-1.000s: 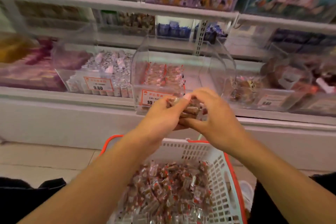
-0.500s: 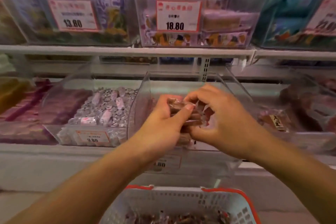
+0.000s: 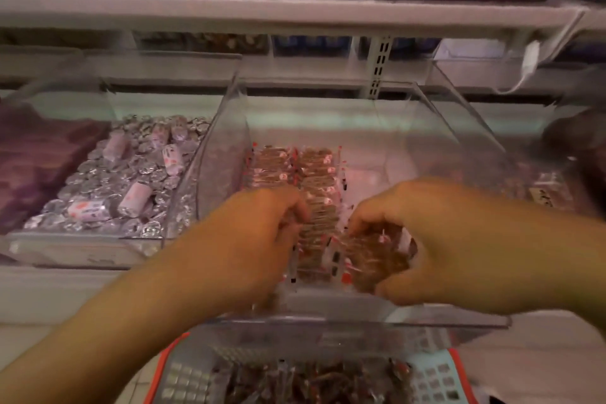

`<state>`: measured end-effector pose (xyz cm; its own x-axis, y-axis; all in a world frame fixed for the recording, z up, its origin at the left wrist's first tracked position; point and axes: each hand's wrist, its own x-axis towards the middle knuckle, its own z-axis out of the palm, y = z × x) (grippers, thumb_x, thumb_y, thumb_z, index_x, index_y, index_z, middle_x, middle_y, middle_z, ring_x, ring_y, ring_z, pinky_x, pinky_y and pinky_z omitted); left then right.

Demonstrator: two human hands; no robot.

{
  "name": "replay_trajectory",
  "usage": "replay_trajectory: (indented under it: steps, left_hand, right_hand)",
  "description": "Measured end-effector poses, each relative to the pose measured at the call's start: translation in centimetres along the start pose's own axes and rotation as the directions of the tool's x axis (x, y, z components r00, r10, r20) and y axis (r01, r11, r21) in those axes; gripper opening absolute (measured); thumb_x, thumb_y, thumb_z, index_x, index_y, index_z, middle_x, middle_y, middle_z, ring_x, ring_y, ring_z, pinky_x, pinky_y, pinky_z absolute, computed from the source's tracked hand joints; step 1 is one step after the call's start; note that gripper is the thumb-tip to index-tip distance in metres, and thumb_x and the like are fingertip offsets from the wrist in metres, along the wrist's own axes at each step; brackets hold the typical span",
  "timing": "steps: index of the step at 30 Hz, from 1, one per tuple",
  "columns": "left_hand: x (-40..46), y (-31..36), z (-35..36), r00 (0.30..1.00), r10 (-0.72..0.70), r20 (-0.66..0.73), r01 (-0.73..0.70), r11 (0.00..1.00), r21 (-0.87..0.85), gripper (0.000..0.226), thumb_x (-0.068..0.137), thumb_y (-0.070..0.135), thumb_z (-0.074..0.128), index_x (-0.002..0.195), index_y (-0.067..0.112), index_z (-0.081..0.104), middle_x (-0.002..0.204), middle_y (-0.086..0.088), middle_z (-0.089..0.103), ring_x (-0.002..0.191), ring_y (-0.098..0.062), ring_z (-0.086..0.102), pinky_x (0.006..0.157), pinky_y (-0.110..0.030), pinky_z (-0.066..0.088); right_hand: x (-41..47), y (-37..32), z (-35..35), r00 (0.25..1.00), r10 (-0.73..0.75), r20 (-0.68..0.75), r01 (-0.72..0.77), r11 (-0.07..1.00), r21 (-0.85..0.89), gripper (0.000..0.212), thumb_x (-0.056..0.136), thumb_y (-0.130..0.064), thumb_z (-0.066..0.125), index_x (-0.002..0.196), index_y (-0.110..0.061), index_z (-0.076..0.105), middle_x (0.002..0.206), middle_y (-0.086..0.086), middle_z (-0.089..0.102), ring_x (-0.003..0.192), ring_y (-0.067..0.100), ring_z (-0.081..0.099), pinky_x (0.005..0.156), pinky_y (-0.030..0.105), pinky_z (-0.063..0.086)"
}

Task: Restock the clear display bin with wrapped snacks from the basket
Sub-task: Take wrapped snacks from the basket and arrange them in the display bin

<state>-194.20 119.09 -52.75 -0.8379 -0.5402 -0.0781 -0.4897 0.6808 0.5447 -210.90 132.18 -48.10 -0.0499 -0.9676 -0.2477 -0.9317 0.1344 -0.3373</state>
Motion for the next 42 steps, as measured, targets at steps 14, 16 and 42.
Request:
replay_trajectory:
  steps: [14, 16, 42]
  left_hand:
    - [0.1, -1.0, 0.4, 0.986, -0.08, 0.146, 0.074, 0.996, 0.05, 0.02, 0.067, 0.049, 0.045, 0.08, 0.035, 0.052, 0.074, 0.008, 0.059, 0.075, -0.014, 0.06, 0.074, -0.037, 0.052]
    - [0.0, -1.0, 0.2, 0.97, -0.119, 0.214, 0.117, 0.993, 0.02, 0.037, 0.053, 0.06, 0.052, 0.084, 0.039, 0.054, 0.073, 0.012, 0.061, 0.069, -0.008, 0.06, 0.07, -0.037, 0.054]
    - [0.1, -0.8, 1.2, 0.994, -0.07, 0.087, 0.054, 0.984, 0.172, 0.042, 0.042, 0.05, 0.061, 0.08, 0.041, 0.05, 0.064, 0.016, 0.055, 0.06, 0.0, 0.053, 0.058, -0.027, 0.046]
  right_hand:
    - [3.5, -2.8, 4.2, 0.995, 0.071, -0.076, -0.086, 0.973, -0.216, 0.041, 0.063, -0.031, 0.081, 0.081, -0.028, 0.045, 0.078, -0.006, 0.047, 0.061, 0.02, 0.047, 0.045, 0.027, 0.023]
    - [3.4, -2.7, 4.1, 0.991, 0.103, -0.09, -0.121, 0.967, -0.224, 0.042, 0.06, -0.035, 0.082, 0.076, -0.027, 0.043, 0.071, -0.006, 0.04, 0.053, 0.014, 0.037, 0.043, 0.025, 0.02]
    - [3.2, -2.1, 4.3, 0.967, 0.254, -0.034, -0.255, 0.966, -0.05, 0.056, 0.063, -0.043, 0.086, 0.061, -0.031, 0.031, 0.067, -0.014, 0.042, 0.056, 0.001, 0.039, 0.048, 0.019, 0.027]
